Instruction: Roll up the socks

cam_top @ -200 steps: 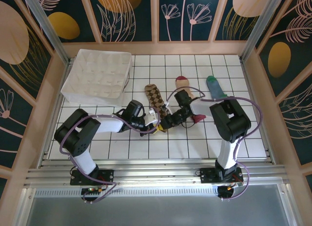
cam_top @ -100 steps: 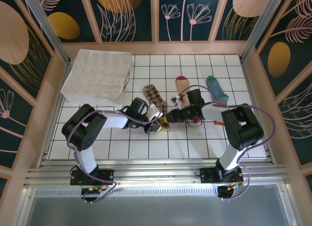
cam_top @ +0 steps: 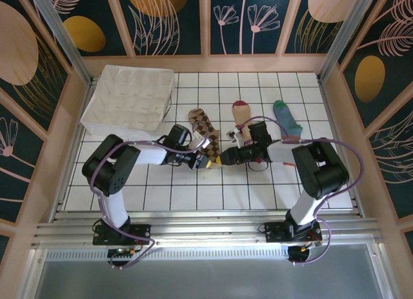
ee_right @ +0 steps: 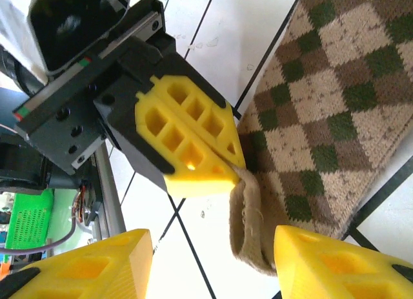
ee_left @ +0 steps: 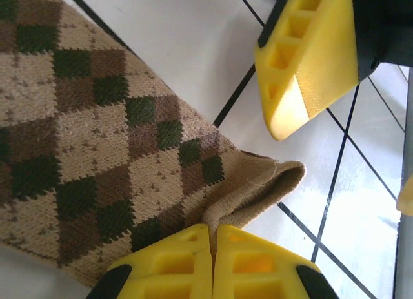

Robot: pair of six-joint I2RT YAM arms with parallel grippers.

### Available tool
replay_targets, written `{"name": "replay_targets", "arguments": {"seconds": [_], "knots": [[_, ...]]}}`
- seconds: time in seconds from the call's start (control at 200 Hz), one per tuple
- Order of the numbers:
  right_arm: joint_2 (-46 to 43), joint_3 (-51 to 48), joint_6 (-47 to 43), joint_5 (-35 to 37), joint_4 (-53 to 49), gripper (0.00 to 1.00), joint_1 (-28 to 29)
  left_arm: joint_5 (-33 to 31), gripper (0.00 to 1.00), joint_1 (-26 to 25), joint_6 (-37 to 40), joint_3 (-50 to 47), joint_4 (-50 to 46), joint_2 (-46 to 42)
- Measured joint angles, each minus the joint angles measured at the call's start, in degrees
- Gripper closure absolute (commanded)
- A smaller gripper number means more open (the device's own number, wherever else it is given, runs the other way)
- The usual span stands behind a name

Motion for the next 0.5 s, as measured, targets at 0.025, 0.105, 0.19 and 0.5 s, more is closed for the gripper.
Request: {"name": "replay_targets", "arguments": {"seconds": [0.025,0.105,0.19,0.5], "knots": [[0.00,-0.02,0.02,0.00,0.02,0.47,0.02,0.35,1.00,0.31,-0.48,0.09,0.00,0.17],[0.00,-0.02,0.02,0.02,0.55,0.47,0.09,1.49,1.00,1.11,-1.84,0.24,0.04,0.94],[0.17,-0.02,-0.02,0.22,0.85,0.47,0.35,2.36,1.00,1.68,-2.99,0.24,0.07,1.51],[4.85,1.84,-0.94,1.22,1.42,0.49,3.02,4.83,1.00,2.45,-6.36,0.22,1.33,2.56]]}}
